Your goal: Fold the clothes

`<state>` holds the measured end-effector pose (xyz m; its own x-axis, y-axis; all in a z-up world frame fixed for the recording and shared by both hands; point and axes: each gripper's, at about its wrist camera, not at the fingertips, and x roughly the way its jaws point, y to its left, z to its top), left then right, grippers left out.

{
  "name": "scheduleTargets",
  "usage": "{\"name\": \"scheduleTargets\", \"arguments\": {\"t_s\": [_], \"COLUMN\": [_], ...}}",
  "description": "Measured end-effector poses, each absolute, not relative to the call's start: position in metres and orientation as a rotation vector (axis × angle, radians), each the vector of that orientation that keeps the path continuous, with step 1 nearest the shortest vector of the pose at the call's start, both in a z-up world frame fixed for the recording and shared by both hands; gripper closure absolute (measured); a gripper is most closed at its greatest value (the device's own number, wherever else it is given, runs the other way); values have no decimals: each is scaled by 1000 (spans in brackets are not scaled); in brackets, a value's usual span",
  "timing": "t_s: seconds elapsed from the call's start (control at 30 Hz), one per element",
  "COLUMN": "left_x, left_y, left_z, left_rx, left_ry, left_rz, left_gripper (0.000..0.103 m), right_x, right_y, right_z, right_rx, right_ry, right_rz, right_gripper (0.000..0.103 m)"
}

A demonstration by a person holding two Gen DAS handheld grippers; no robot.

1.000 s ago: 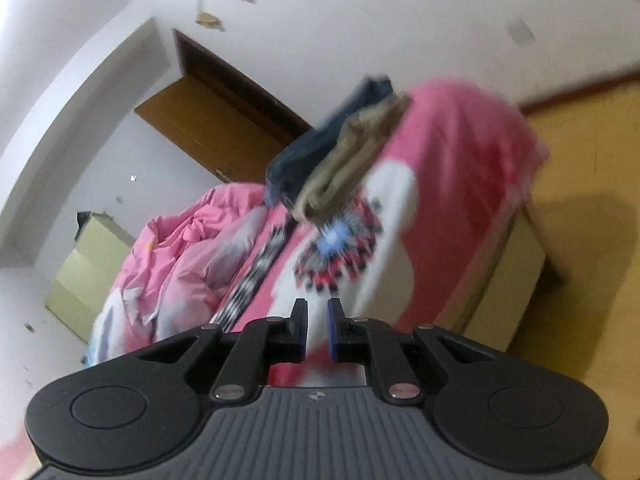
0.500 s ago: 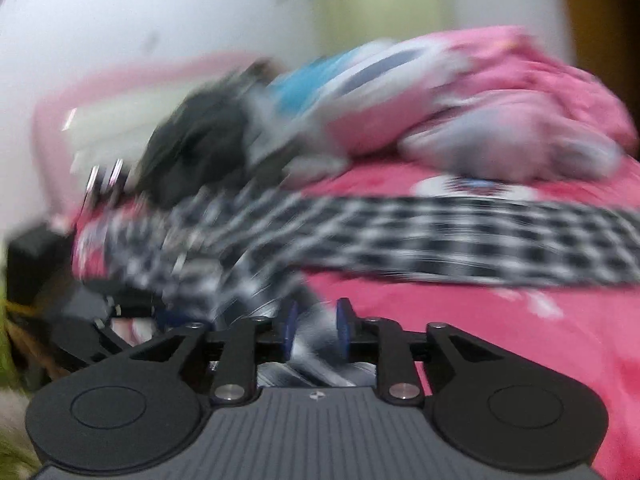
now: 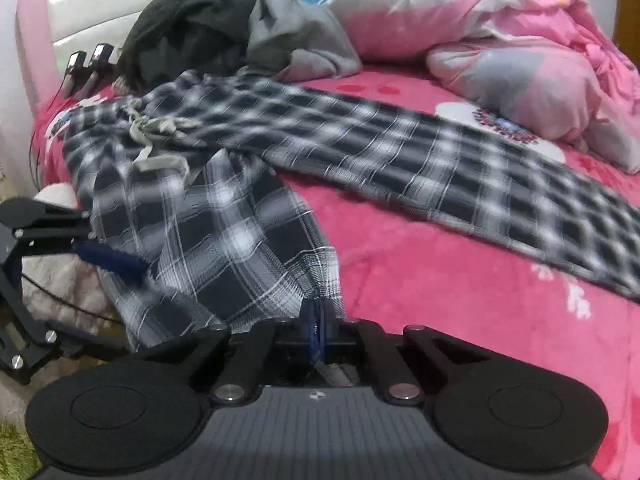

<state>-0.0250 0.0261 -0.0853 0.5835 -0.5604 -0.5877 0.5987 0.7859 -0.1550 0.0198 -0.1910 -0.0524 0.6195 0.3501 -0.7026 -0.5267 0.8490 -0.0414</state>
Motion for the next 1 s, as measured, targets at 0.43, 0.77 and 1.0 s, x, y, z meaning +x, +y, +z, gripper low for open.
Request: {"name": "scheduleTargets", "arguments": {"t_s": [0.43, 0.77, 1.0], "left_x": [-27, -27, -6], "left_y": [30, 31, 20], "left_z": [-88, -75, -43], "left_rx": [90, 170, 184], "left_ry": [694, 734, 675], "left_rz": [-711, -763, -798], "left_gripper": [33, 31, 30], "right_x": [74, 79, 30], "right_y": [-204, -305, -396], "right_z": [-76, -38, -26], "right_rx": [-405, 183, 466], "right_ry": [722, 623, 519], "right_rz": [330, 231, 128], "right_gripper": [100, 67, 66]}}
